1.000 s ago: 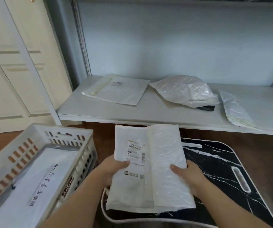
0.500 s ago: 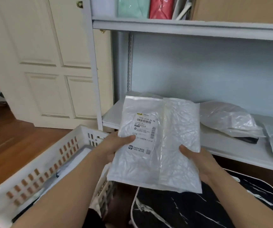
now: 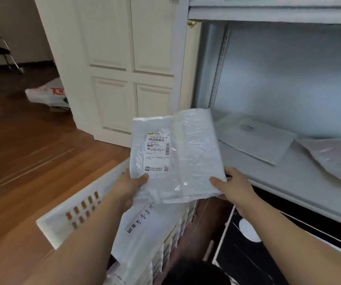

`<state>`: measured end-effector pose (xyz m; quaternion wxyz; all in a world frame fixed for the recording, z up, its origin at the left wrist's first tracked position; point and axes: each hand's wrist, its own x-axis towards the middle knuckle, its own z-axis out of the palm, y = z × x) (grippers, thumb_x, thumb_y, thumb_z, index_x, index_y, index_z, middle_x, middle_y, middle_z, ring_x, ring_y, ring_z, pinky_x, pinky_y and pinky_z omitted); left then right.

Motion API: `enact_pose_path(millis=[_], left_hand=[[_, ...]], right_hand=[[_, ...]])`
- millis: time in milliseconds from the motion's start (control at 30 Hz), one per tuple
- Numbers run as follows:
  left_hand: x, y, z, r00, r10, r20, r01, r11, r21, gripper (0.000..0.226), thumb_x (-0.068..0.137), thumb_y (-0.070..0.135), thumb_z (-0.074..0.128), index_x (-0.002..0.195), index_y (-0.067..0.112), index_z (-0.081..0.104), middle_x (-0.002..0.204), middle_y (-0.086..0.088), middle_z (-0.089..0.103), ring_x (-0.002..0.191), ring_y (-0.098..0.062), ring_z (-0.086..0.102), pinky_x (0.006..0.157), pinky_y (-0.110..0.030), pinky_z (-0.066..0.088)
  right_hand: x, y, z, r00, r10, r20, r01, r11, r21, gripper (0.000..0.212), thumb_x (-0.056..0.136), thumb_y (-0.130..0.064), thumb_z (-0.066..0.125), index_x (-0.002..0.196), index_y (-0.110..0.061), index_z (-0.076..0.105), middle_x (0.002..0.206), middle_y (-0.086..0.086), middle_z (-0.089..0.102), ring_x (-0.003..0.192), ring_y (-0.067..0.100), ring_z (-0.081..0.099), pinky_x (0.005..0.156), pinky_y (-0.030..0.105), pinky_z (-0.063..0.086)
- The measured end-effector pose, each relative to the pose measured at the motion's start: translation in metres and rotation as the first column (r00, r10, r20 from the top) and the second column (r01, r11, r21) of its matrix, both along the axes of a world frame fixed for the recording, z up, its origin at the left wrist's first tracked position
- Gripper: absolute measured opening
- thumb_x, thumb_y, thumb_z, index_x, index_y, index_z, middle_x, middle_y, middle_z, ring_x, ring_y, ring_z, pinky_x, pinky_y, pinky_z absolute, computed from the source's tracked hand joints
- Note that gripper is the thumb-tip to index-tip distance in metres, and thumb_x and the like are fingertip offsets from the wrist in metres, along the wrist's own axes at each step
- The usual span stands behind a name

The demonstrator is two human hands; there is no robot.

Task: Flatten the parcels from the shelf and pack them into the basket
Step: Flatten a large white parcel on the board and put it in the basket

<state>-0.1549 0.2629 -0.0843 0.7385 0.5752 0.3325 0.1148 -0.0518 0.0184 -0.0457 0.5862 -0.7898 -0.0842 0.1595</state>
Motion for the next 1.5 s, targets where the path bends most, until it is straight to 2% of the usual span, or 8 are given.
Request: enact_pose_path(millis=[267,433,533,767,867,933,1133,1500], left_hand=[[-0.046,0.059,-0.072,0.928,0.148,-0.341,-0.238,0.941,-0.24,0.05,0.068,0.02,0.084,0.113,0.008,0.064,0.114,-0.016,0.068,0.101,-0.037,0.066,0.089,-0.054,0.053],[-0.053,0.091,-0.122,0.607,0.561,-0.562,-0.552,0.807,0.21,0.073,0.08,0.026,0.072,0.141,0.008,0.036,0.128,-0.015,0.054,0.107,-0.034,0.059,0.086,-0.043,0.053],[-0.049,0.09,-0.134,0.504,0.636,-0.584,-0.598,0.745,0.295,0.073,0.092,0.017,0.053,0.153,0.024,0.013,0.141,-0.016,0.04,0.105,-0.035,0.057,0.08,-0.04,0.05],[-0.046,0.087,-0.16,0.368,0.576,-0.73,-0.302,0.817,0.492,0.054,0.086,0.006,0.058,0.135,0.012,0.036,0.136,-0.021,0.03,0.123,-0.039,0.038,0.107,-0.047,0.032],[-0.047,0.084,-0.174,0.291,0.547,-0.785,0.04,0.812,0.582,0.053,0.091,0.013,0.053,0.139,0.011,0.032,0.15,-0.025,0.009,0.139,-0.041,0.015,0.117,-0.045,0.015],[-0.042,0.078,-0.186,0.36,0.482,-0.799,0.297,0.752,0.588,0.06,0.096,0.019,0.044,0.15,0.019,0.017,0.155,-0.024,-0.018,0.144,-0.041,-0.013,0.12,-0.049,-0.001],[-0.009,0.042,-0.216,0.479,-0.022,-0.878,0.627,0.708,0.324,0.101,0.072,0.087,0.041,0.138,0.053,-0.028,0.146,0.002,-0.047,0.137,-0.039,-0.036,0.097,-0.081,0.004],[-0.016,0.037,-0.244,0.482,-0.109,-0.869,0.556,0.805,0.207,0.136,0.053,0.085,0.064,0.138,0.045,-0.035,0.142,-0.001,-0.052,0.135,-0.046,-0.035,0.106,-0.074,0.011]], right_hand=[[-0.006,0.065,-0.072,0.95,0.312,0.019,-0.28,0.876,-0.392,0.034,0.092,-0.012,0.058,0.123,-0.023,0.053,0.106,-0.004,0.06,0.102,0.017,0.058,0.088,0.029,0.049],[-0.011,0.105,-0.101,0.822,0.564,0.08,-0.434,0.712,-0.552,0.046,0.095,-0.016,0.058,0.138,-0.024,0.046,0.135,-0.004,0.055,0.124,0.014,0.051,0.1,0.025,0.045],[-0.009,0.128,-0.113,0.735,0.669,0.114,-0.432,0.591,-0.681,0.055,0.094,-0.017,0.06,0.141,-0.029,0.033,0.134,-0.002,0.054,0.122,0.014,0.055,0.097,0.024,0.045],[-0.011,0.156,-0.164,0.47,0.865,-0.178,-0.551,0.13,-0.824,0.05,0.099,-0.008,0.045,0.145,-0.025,0.034,0.14,0.002,0.04,0.122,0.021,0.048,0.101,0.028,0.042],[-0.014,0.161,-0.18,0.353,0.873,-0.336,-0.591,-0.071,-0.804,0.046,0.101,-0.02,0.045,0.146,-0.014,0.037,0.147,0.007,0.034,0.131,0.027,0.042,0.105,0.033,0.037],[-0.018,0.164,-0.187,0.319,0.868,-0.381,-0.578,-0.14,-0.804,0.045,0.102,-0.029,0.042,0.143,-0.011,0.04,0.151,0.01,0.031,0.133,0.029,0.041,0.106,0.035,0.036],[-0.018,0.165,-0.192,0.308,0.886,-0.346,-0.53,-0.142,-0.836,0.046,0.102,-0.033,0.039,0.144,-0.015,0.039,0.152,0.003,0.032,0.132,0.028,0.041,0.107,0.039,0.037],[-0.012,0.162,-0.187,0.391,0.87,-0.3,-0.538,-0.049,-0.841,0.043,0.103,-0.038,0.036,0.141,-0.02,0.043,0.143,0.002,0.045,0.13,0.023,0.043,0.103,0.034,0.038]])
